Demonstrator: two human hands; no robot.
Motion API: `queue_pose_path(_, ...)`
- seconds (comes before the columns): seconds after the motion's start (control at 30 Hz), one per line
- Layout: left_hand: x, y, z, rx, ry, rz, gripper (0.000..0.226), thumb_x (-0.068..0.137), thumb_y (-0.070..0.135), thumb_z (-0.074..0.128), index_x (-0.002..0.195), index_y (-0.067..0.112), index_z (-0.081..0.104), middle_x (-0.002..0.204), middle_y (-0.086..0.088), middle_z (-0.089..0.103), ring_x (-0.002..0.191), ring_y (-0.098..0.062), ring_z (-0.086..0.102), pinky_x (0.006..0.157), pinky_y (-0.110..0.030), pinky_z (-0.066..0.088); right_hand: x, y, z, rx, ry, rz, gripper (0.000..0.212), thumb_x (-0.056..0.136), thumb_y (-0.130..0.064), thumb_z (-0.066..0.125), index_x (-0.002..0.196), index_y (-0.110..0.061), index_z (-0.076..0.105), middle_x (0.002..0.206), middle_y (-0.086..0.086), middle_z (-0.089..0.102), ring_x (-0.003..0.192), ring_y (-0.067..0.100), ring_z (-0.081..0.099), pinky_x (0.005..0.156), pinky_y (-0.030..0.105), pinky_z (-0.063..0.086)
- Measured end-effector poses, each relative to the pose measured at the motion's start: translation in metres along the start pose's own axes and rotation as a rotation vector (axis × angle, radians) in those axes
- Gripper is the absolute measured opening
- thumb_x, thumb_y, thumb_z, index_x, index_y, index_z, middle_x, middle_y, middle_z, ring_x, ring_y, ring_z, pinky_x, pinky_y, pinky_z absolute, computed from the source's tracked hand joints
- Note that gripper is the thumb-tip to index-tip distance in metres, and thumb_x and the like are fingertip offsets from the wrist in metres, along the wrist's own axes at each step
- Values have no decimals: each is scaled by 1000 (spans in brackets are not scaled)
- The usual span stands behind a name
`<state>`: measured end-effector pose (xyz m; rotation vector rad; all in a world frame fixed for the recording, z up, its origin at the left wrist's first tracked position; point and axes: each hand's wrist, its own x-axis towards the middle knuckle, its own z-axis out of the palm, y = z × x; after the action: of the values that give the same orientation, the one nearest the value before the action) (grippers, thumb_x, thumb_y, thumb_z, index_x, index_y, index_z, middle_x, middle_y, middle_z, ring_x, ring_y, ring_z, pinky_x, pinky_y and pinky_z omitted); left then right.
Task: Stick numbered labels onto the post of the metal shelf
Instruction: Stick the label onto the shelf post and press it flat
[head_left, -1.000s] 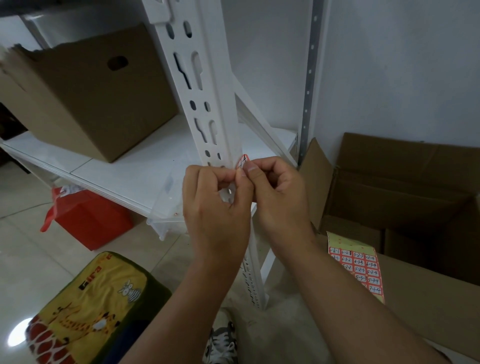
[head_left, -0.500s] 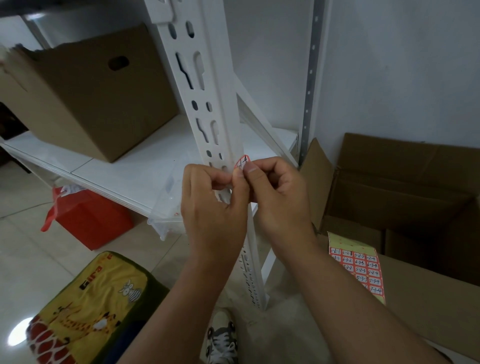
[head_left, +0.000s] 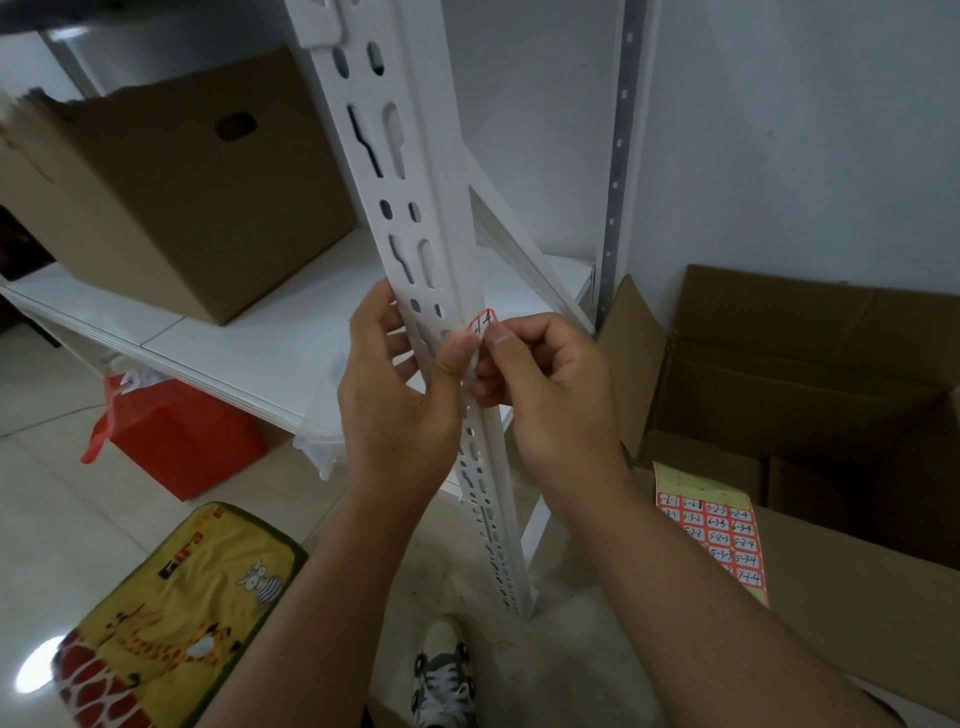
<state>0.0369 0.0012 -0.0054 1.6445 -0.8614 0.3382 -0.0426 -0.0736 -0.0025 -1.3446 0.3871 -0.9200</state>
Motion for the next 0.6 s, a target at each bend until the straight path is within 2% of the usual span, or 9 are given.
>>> queue_pose_path(0.13, -1, 3, 0, 6, -8, 20, 58, 84, 48, 63, 131, 22, 41, 117, 4, 58, 101, -8, 64, 78, -17, 55, 0, 0, -1, -33, -4, -4, 13, 95, -17, 57, 92, -7, 65, 72, 4, 67, 66, 17, 65, 65, 31, 59)
queue_pose_path(0.23, 2, 3, -1, 32, -21, 23, 60, 80, 53, 69, 125, 31, 36, 112, 10, 55, 99, -4, 62, 76, -12, 53, -1, 1, -1, -60, -4, -12, 11, 96, -18, 56, 94, -12, 65, 75, 5, 67, 68, 18, 66, 64, 29, 59)
queue_pose_path(0.33, 3, 0, 0, 41, -11, 16, 58, 81, 51, 69, 125, 27, 38, 112, 8, 56, 98, -4, 62, 75, -13, 53, -2, 3, -1, -61, -1, -39, 11, 96, -17, 55, 94, -12, 64, 75, 12, 67, 69, 26, 66, 64, 35, 60)
queue_pose_path(0.47, 3, -1, -2, 39, -22, 6, 66, 80, 50, 69, 129, 18, 41, 117, 1, 58, 100, -10, 63, 78, -19, 56, -2, 4, 0, -78, 17, -67, 9, 96, -16, 56, 95, -14, 64, 74, 10, 66, 68, 24, 66, 64, 35, 59)
queue_pose_path(0.6, 3, 0, -3, 30, -23, 0, 67, 78, 47, 71, 129, 16, 41, 112, 6, 57, 98, -9, 63, 79, -22, 56, -2, 3, 0, -84, 10, -60, 8, 95, -17, 56, 95, -16, 63, 77, 6, 67, 69, 19, 66, 65, 32, 60)
